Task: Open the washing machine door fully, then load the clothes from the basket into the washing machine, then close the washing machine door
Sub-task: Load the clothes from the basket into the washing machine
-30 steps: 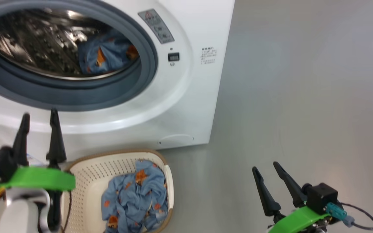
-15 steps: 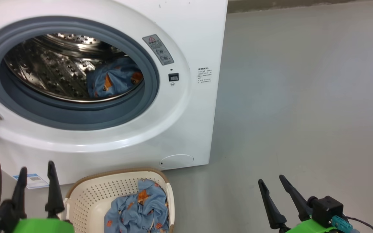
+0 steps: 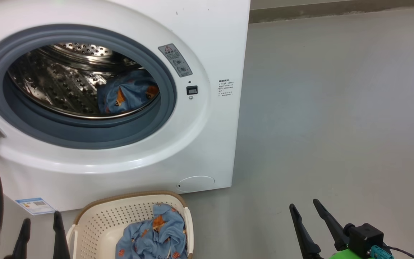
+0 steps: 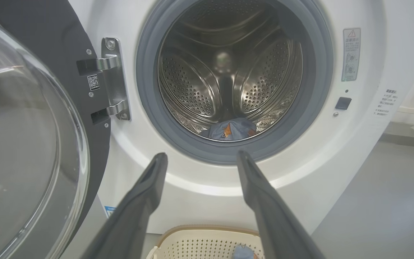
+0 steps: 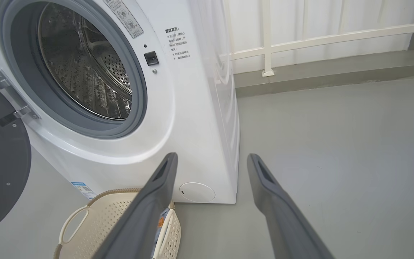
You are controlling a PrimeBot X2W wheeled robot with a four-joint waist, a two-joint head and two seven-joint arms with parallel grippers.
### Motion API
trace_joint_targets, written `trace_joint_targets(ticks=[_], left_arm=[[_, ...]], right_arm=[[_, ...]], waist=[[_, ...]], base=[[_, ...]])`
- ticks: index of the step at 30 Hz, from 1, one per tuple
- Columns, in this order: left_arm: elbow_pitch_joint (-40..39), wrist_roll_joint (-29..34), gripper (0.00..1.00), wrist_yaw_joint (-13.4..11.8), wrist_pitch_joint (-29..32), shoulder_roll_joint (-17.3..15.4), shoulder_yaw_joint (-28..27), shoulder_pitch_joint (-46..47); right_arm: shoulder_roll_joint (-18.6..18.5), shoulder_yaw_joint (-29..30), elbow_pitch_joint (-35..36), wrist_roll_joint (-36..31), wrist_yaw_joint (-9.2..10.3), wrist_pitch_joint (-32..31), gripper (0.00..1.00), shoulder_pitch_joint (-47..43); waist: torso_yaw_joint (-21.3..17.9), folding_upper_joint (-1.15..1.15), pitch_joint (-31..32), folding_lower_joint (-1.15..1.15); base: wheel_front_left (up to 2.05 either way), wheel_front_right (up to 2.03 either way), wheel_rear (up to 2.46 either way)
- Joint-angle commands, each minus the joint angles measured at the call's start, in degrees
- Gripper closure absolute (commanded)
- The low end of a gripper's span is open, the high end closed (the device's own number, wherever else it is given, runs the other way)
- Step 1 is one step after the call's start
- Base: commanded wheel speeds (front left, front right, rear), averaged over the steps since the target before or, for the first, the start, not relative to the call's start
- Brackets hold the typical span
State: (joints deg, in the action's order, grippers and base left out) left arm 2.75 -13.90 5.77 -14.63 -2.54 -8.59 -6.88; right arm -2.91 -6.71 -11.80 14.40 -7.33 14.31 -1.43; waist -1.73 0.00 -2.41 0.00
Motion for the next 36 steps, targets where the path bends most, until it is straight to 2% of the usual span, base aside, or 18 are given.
trace_joint_targets(ticks=[1, 17, 28, 36], left_arm=[[-2.1, 0.5, 0.0, -0.4, -0.4, -0.4, -2.2, 0.1], [-3.4, -1.0, 0.0, -2.2, -0.4, -0.3, 0.2, -4.1], [-3.6, -1.4, 0.0, -2.2, -0.4, -0.3, 0.9, -4.5], [-0.6, -2.7, 0.0, -1.2, -0.4, -0.3, 2.1, -2.7]], right_arm=[[0.0, -1.4, 1.6, -0.6, -0.16, 0.7, 0.0, 0.6], [0.0, -1.0, 1.8, -1.1, -0.16, 0.7, 0.0, 0.1], [0.0, -0.8, 1.9, -1.4, -0.16, 0.7, 0.0, 0.0], [0.0, -1.3, 2.4, -1.2, -0.16, 0.7, 0.0, 1.1]], waist=[[-0.1, 0.0, -0.1, 0.0], [0.0, 0.0, 0.1, 0.0], [0.3, 0.0, -0.5, 0.0], [-0.3, 0.0, -4.3, 0.0]], base=[[0.0, 0.0, 0.0], [0.0, 0.0, 0.0], [0.0, 0.0, 0.0], [0.0, 0.0, 0.0]])
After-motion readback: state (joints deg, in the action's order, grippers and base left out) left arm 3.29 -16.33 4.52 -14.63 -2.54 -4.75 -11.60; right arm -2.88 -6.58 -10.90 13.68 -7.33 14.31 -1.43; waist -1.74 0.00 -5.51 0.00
